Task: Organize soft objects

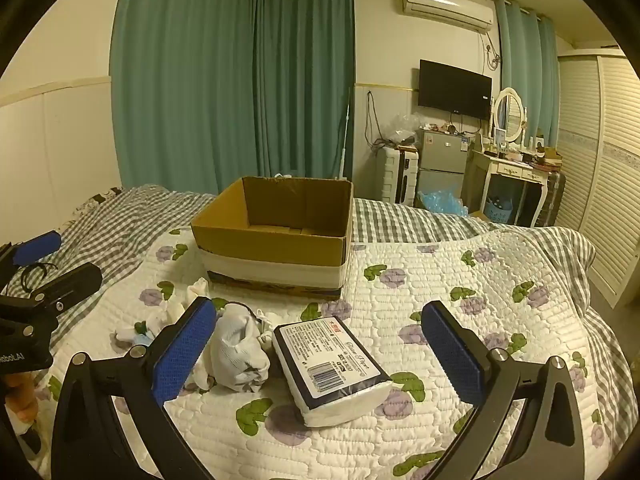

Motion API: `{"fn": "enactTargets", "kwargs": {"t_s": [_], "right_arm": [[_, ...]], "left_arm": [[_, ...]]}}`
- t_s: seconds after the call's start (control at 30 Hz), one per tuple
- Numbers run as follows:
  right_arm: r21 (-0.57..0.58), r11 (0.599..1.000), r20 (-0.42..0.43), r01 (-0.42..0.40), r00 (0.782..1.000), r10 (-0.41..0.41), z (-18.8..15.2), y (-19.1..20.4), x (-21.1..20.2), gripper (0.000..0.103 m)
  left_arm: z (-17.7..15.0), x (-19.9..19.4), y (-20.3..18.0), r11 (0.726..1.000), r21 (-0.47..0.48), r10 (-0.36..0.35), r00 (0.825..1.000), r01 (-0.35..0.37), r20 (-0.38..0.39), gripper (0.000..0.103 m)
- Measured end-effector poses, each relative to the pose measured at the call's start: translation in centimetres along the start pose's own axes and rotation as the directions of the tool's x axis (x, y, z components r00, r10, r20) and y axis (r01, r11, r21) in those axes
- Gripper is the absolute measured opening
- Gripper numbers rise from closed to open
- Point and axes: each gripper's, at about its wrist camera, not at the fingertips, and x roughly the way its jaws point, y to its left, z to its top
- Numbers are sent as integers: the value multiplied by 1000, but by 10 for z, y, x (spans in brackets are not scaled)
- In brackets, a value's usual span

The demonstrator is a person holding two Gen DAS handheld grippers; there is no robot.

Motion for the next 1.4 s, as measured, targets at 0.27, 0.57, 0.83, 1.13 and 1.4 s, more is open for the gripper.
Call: {"fn": "enactTargets", "kwargs": {"t_s": [0.27,0.57,0.83,1.13,1.4], "right_arm": [[-4,1000,-8,1,1000,-1,0,2,0,103],[-6,1000,-15,2,1000,-2,-1,3,2,103],[-8,1000,-17,3,1000,-3,-1,3,2,103],[-11,1000,-21,1,1000,-1,-2,4,3,103],[-15,1000,-24,-1,1000,1,-2,5,3,103]], "left_arm": [[1,-1,3,1000,-2,-2,1000,2,2,103],[2,0,5,1000,-7,6,1000,-6,-3,103],[1,0,5,1000,-8,10,1000,-10,-5,103],[1,0,5,1000,-8,12,1000,-12,-4,103],[1,0,6,1000,-8,11,1000,-11,-5,103]]}}
